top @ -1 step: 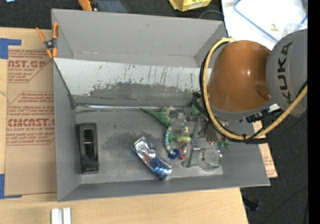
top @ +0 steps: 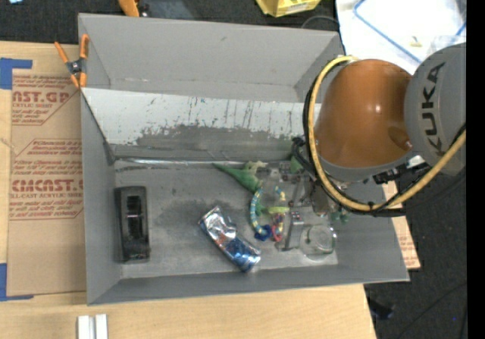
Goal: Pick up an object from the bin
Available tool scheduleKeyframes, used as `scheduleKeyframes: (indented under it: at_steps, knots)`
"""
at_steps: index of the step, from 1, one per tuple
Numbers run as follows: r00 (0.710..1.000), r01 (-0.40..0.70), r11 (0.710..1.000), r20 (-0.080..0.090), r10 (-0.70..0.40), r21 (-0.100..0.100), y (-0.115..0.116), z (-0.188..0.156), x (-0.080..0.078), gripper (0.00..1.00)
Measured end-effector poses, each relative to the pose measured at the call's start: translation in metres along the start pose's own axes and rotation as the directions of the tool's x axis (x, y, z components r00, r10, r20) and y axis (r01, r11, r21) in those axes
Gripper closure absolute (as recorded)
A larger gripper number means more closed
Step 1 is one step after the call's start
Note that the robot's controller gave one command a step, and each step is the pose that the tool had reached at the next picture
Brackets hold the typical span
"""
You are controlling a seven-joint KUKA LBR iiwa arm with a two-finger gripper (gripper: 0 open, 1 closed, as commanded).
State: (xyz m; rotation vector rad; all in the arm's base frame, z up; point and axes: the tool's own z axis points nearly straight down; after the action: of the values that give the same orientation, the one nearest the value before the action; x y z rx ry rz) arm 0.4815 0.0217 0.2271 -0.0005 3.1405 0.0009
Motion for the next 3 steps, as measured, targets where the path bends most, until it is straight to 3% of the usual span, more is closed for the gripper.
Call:
scheduleKeyframes:
  at_steps: [1,2,3]
  knots:
    - [0.998,-0.059,0.998,0.001,0.059,-0.001,-0.004,0.022,-0.015,0.0]
    - [0.974,-0.225,0.974,0.004,0.225,-0.002,-0.036,0.068,-0.037,0.0]
    - [0.99,-0.14,0.99,0.004,0.14,-0.002,0.023,0.072,-0.035,0.0]
